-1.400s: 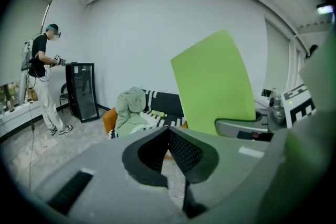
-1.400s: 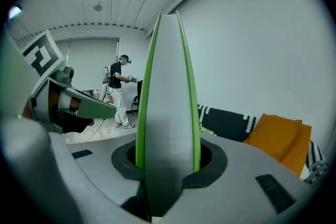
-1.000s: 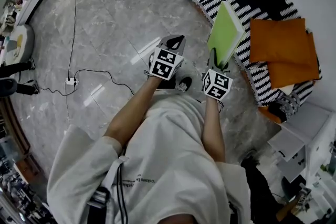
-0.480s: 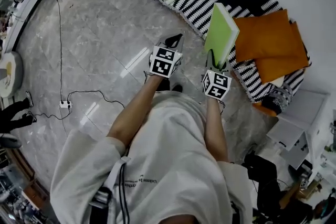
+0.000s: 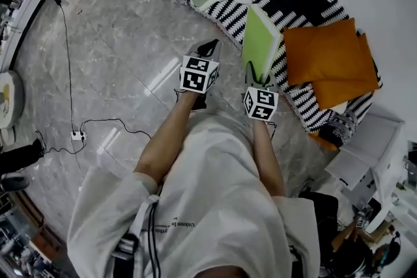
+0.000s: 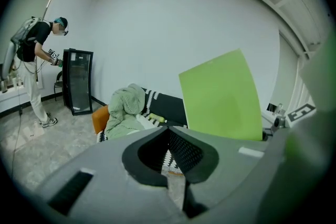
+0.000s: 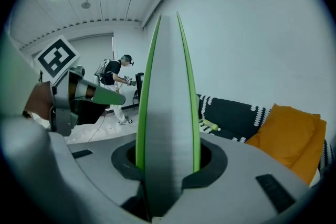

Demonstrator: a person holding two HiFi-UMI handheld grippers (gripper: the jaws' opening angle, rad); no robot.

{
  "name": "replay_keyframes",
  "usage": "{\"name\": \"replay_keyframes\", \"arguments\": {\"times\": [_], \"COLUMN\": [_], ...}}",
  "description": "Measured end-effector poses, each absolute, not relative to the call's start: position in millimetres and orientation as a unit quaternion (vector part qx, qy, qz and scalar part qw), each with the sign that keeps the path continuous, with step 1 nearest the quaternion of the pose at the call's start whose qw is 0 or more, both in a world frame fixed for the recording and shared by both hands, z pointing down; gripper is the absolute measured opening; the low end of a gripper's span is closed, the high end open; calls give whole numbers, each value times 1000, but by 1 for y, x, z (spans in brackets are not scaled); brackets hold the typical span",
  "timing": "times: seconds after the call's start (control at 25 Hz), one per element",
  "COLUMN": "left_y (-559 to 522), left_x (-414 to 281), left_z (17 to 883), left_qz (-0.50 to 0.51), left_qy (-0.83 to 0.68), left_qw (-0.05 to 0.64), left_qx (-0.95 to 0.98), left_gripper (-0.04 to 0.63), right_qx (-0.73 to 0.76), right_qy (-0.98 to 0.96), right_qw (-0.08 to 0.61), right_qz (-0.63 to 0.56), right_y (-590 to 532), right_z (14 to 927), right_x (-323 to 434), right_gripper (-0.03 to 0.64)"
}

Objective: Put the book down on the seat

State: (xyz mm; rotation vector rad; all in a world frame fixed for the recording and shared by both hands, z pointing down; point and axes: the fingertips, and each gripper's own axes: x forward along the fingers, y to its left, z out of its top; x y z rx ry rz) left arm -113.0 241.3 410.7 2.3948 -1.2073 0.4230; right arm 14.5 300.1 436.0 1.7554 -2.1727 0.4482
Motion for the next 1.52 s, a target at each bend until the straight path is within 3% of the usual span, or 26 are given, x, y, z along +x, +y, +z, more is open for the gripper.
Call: {"name": "replay_keyframes", "arguments": {"times": [0.76,1.52], "left_y": [78,7], "left_x": [-179,-194], "left_z": [403,413], "left_qz": [133,142], "left_qy": [-474,-445], "left_qw": [182,195], "left_qx": [851,862], "left_gripper": [2,2], "right_qx": [592,634], "right_qy": [-764,-729], "right_qw": [205,212], "right_qz": [156,149], "right_y": [173,99], "right_z": [462,456], "right_x": [-31,-31], "right_gripper": [126,126]}}
